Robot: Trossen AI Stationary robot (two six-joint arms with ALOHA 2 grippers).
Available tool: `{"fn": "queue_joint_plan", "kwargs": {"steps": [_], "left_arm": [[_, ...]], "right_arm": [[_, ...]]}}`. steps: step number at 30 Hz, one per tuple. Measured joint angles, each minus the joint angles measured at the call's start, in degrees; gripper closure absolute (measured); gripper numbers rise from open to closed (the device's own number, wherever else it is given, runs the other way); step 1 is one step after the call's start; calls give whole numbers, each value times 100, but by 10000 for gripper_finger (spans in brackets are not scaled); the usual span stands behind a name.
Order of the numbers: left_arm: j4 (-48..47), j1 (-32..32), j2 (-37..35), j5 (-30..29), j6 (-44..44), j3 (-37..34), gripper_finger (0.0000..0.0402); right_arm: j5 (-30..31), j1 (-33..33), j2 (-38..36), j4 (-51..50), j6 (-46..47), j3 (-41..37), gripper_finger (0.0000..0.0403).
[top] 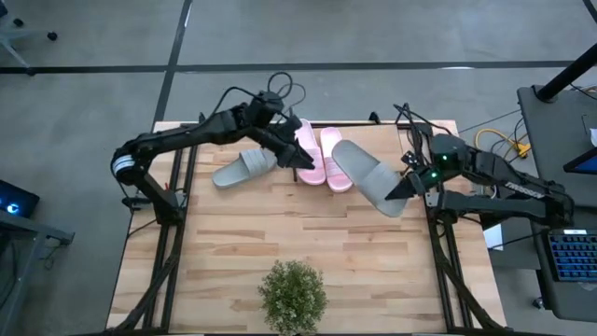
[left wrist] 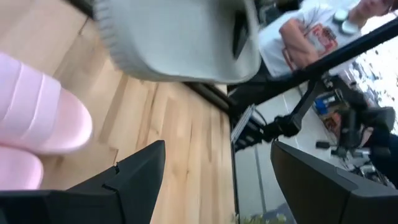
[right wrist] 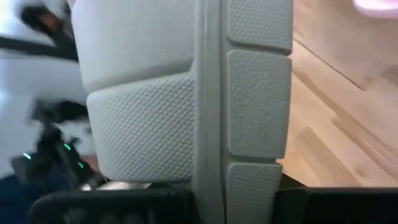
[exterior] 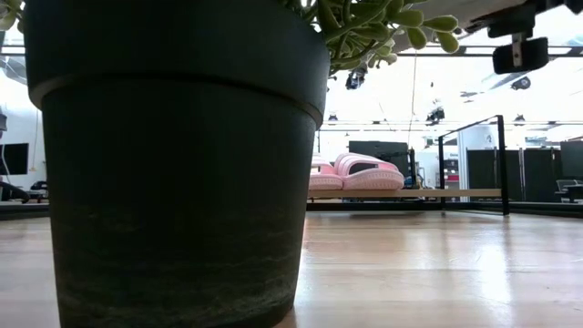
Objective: Pick and place slides into the shelf
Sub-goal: Put the top gray slipper on the shelf
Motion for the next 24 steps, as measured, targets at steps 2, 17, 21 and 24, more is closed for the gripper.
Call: {"fn": "queue_joint_plan", "kwargs": {"steps": [2,17,21,24], "left_arm": [[-174,2,31,28,143,-6,125],[638,9,58,35,-57,15,125],[1028,9,105,25,-374,15,125],[1063,9,94,34,-384,22,125]], "right_arm": [[-56,0,279,-663,-426,395,369],[-424,-2,1393,-2012,-1571,2232,369],[-486,-2,1652,-2053,-1727,2387,369],[-619,-1,1800,-2059,-1828,2451,369]]}}
